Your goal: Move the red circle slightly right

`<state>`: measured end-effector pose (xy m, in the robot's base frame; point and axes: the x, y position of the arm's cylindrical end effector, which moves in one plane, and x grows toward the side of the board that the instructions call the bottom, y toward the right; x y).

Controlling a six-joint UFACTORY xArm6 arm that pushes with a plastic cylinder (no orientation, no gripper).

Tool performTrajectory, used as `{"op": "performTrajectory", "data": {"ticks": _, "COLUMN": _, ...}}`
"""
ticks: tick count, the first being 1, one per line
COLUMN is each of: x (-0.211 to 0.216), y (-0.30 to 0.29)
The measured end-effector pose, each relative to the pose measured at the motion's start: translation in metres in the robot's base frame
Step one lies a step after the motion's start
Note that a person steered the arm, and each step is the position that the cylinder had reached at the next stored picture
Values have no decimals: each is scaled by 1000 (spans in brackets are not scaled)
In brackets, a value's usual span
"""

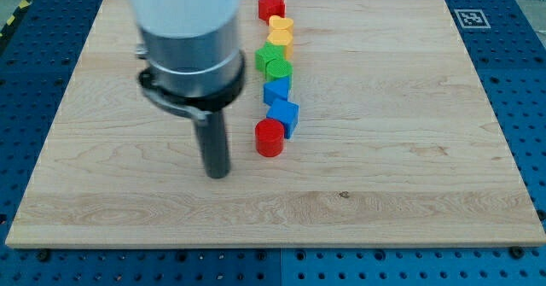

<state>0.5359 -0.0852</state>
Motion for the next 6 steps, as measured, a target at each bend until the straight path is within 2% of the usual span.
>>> {"op": "performTrajectory", "data": {"ticks": 1, "x": -35, "y": -2}}
{"op": "performTrajectory", "data": {"ticks": 2, "x": -41, "y": -2}}
{"op": "performTrajectory", "data": {"ticks": 3, "x": -38, "y": 9}}
{"op": "performTrajectory", "data": {"ticks": 5, "x": -35, "y": 72}}
{"op": "performTrajectory", "data": {"ticks": 6, "x": -14, "y": 106}}
